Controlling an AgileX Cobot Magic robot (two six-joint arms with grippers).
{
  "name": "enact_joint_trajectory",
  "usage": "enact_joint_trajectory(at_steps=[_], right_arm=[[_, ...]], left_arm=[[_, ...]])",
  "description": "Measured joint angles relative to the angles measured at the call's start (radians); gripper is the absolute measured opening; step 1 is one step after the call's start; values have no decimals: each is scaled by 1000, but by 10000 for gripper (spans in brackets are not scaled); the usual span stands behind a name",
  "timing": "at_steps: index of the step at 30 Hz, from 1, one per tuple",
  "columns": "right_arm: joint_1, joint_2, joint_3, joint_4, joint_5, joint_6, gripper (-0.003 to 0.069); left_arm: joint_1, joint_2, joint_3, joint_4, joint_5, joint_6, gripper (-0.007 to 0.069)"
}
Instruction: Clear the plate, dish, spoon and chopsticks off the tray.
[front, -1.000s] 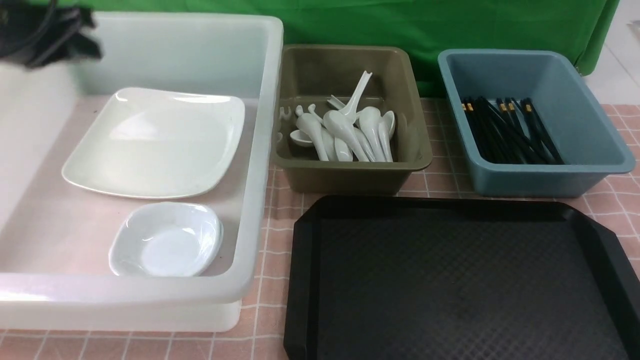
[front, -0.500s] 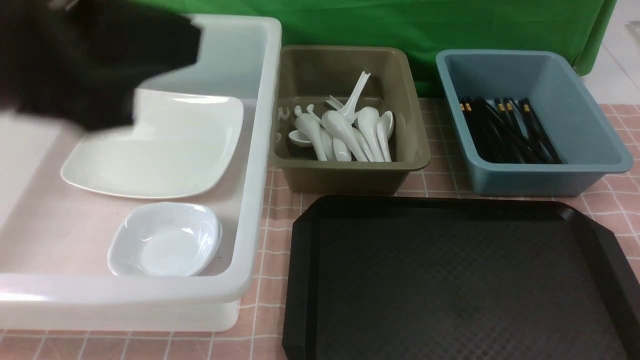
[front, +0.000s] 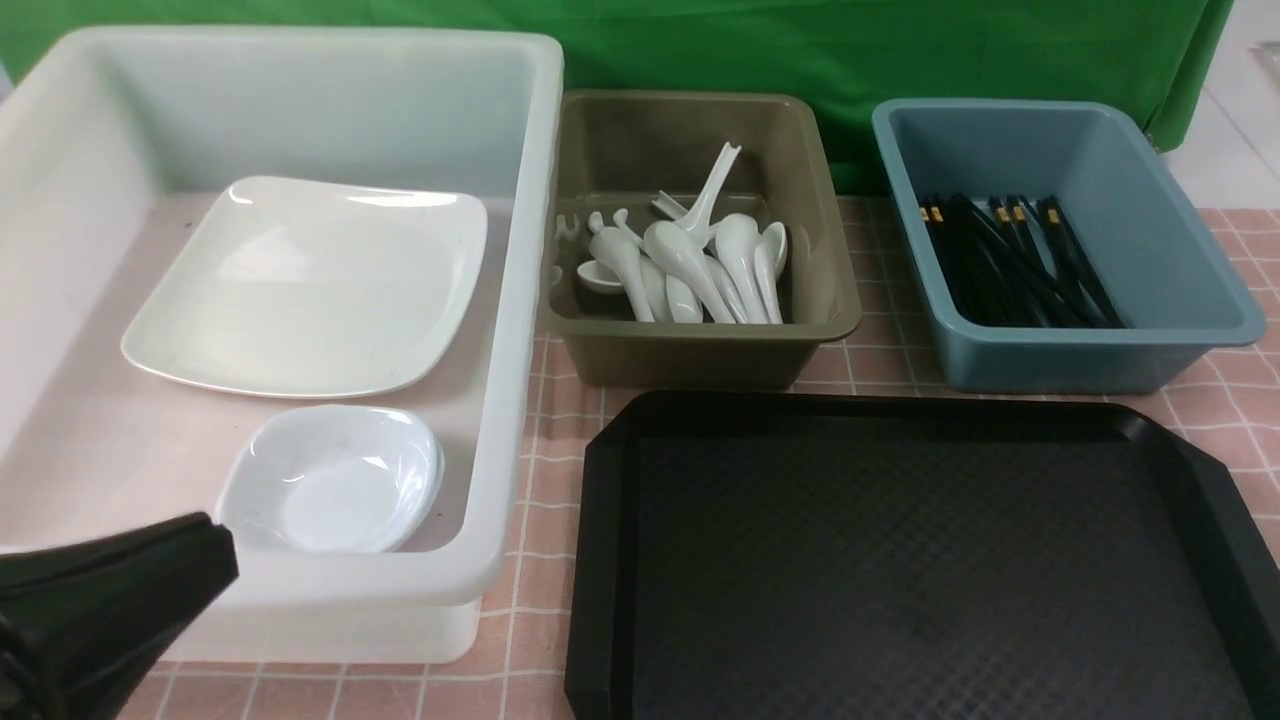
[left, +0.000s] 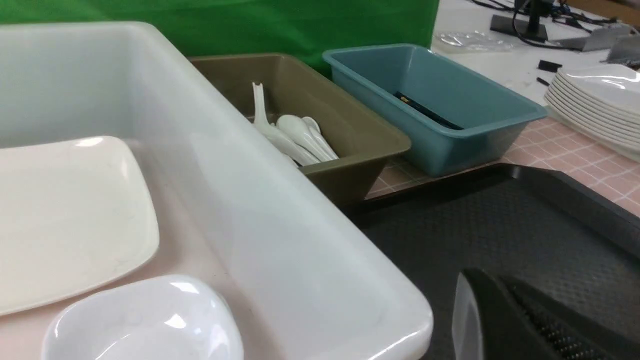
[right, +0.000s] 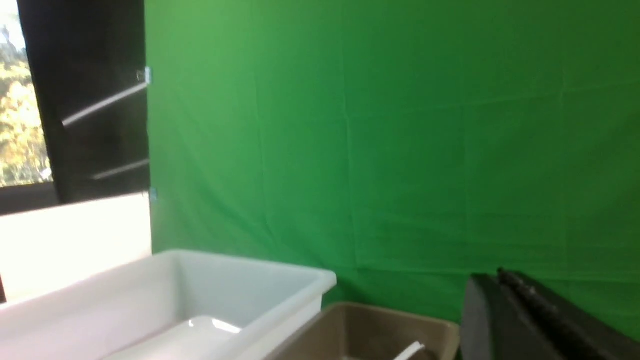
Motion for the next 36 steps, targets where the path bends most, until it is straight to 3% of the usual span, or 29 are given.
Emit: enact_joint_trajectory(at_steps=[13, 28, 32, 36], right_arm=[[0, -3, 0, -3, -8, 1, 108], [0, -3, 0, -3, -8, 2, 134], [0, -3, 0, -3, -8, 2, 144], [0, -3, 0, -3, -8, 2, 154]], left_arm=[[0, -7, 30, 9, -85, 0, -2], [4, -29, 58, 156, -124, 4, 0], [93, -110, 170, 199, -228, 4, 1], [273, -226, 313, 200, -287, -7, 1]])
